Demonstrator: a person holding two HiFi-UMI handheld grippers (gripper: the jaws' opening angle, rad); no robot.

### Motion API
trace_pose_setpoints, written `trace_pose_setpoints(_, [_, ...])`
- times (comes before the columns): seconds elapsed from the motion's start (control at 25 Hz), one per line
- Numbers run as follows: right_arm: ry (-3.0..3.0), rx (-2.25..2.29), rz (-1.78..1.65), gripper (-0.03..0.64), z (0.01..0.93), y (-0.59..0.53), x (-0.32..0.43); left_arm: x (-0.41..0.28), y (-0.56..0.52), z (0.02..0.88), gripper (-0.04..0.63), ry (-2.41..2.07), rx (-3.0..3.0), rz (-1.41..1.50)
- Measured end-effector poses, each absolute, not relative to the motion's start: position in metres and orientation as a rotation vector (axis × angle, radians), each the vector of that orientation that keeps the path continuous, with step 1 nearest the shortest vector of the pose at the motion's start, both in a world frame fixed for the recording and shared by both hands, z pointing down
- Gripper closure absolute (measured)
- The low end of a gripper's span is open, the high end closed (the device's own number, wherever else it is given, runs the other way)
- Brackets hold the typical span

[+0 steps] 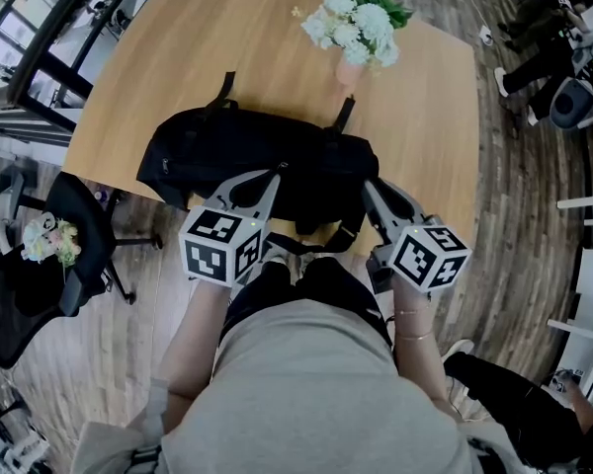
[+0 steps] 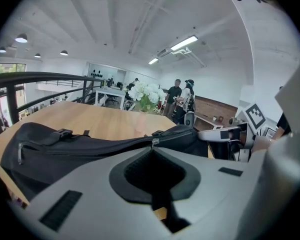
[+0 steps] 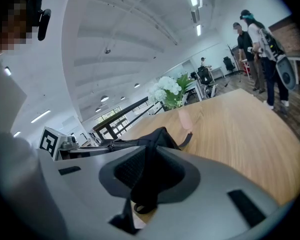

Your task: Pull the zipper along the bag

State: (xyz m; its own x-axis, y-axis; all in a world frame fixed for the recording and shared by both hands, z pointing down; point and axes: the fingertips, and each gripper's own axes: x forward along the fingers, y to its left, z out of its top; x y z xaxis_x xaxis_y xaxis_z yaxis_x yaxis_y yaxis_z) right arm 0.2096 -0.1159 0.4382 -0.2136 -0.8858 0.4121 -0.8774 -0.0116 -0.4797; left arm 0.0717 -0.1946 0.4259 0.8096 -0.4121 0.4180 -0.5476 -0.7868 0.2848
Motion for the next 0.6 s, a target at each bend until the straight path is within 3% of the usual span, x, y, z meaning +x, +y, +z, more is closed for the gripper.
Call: trace_pose_setpoints(0.6, [2.147, -2.049, -1.006, 0.538, 0.438, -0.115, 0.213, 0.023, -0.215, 0.426, 0.574, -0.867, 2.554, 0.454])
